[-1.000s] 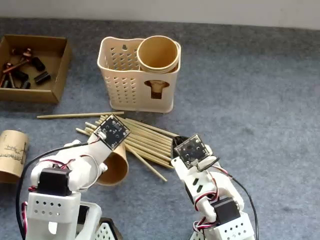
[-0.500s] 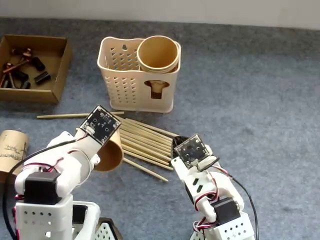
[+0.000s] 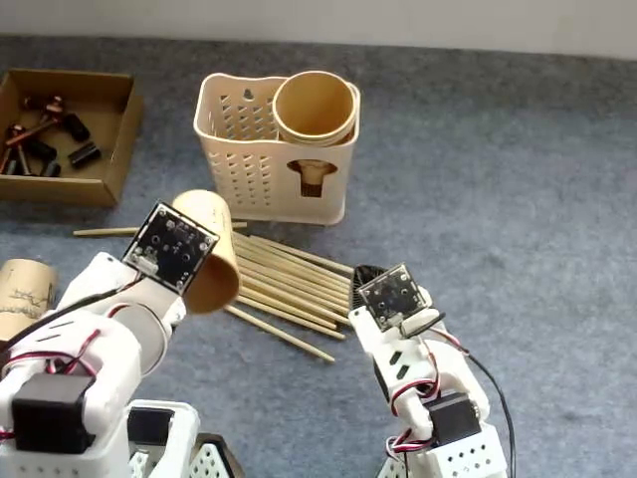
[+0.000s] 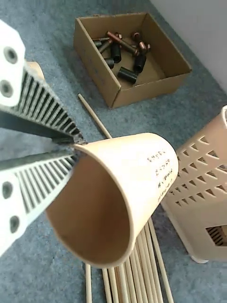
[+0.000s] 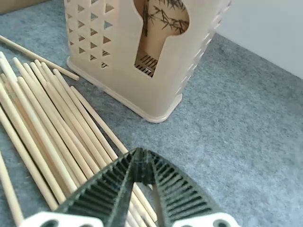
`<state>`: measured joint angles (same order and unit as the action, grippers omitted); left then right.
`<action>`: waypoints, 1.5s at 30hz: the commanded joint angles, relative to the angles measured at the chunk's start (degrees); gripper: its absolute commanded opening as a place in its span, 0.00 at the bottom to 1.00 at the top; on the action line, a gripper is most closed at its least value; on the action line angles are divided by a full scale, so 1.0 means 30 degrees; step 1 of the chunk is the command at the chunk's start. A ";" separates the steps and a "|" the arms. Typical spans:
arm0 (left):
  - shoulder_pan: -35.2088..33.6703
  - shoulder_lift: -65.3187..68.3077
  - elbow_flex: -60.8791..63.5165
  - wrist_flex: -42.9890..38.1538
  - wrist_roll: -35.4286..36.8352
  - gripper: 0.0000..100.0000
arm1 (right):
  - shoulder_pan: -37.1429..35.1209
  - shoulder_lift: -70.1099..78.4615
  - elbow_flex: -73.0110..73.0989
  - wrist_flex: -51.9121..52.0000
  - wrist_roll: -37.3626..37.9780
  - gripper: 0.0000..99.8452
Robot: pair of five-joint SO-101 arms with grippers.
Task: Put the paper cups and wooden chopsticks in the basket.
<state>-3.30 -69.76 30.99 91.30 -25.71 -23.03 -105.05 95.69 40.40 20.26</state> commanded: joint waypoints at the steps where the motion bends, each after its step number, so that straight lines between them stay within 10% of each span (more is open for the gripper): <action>1: -0.0161 0.0747 -0.1685 0.0088 0.0938 0.01 | 0.0249 -0.0132 0.1919 -0.0571 0.0088 0.01; 45: 0.6872 1.4491 -1.5165 -0.3341 0.8322 0.01 | 0.0220 -0.0132 0.1919 -0.0513 0.0234 0.01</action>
<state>15.87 -27.38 -12.00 82.59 -1.45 -23.03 -105.05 95.69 40.40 20.26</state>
